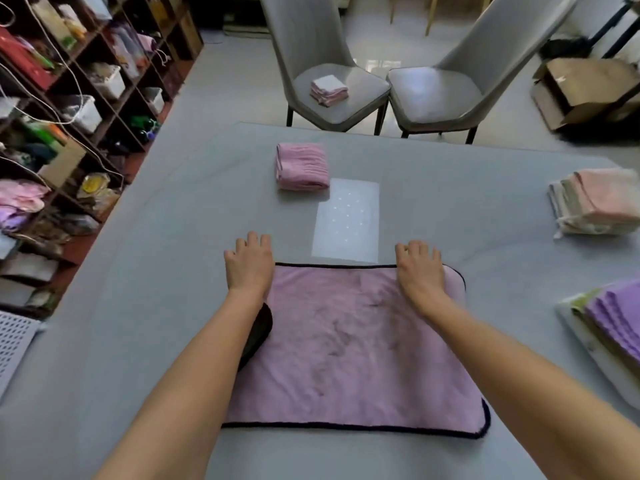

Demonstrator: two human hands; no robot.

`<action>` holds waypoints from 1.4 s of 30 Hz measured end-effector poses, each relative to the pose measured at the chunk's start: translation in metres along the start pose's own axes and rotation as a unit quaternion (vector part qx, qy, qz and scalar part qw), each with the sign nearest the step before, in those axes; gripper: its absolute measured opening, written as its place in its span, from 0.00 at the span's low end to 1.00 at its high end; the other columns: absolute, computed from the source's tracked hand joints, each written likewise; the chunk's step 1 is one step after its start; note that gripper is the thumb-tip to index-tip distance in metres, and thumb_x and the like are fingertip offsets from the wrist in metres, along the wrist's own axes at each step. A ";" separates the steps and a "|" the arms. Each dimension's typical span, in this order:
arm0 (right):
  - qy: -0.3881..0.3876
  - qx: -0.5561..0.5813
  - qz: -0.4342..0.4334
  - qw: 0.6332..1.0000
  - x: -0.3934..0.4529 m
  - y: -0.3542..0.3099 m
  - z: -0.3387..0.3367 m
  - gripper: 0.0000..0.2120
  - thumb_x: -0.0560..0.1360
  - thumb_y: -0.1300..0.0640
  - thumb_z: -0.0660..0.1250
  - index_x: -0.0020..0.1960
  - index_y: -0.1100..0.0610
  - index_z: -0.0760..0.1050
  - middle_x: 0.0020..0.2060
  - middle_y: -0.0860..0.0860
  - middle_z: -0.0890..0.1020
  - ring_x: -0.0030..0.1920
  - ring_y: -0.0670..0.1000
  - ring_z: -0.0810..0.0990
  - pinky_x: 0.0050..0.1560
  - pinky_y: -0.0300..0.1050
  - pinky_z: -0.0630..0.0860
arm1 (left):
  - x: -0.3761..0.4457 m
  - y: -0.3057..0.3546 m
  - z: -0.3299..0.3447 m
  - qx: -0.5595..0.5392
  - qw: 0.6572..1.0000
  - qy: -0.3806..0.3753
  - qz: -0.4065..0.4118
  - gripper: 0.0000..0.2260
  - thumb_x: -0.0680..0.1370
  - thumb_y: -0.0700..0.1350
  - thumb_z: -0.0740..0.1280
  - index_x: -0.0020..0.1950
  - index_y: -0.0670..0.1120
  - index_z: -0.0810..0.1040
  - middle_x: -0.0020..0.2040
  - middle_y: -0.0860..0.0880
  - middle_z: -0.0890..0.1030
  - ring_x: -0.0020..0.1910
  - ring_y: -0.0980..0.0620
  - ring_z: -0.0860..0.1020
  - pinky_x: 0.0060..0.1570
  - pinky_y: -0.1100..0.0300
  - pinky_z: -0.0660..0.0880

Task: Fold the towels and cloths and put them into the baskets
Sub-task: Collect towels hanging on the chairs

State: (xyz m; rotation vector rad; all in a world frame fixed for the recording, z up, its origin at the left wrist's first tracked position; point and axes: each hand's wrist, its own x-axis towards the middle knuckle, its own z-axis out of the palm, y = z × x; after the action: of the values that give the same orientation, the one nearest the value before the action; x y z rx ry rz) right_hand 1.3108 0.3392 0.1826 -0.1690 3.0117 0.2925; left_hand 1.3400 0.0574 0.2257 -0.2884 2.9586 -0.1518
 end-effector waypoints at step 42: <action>-0.196 0.445 0.138 0.863 -0.167 -0.379 -0.023 0.09 0.69 0.65 0.59 0.46 0.56 0.72 0.48 0.58 0.79 0.51 0.61 0.76 0.42 0.47 0.69 | 0.027 -0.138 0.042 0.367 0.750 -0.010 0.551 0.14 0.77 0.35 0.59 0.51 0.49 0.82 0.49 0.51 0.83 0.59 0.47 0.73 0.70 0.48 0.62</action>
State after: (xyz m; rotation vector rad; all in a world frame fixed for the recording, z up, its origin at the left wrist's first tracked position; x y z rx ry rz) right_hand 1.5189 -0.0183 0.1548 0.3604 2.4349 -0.9223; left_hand 1.3469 -0.0865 0.1962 1.4566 2.2490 -1.0303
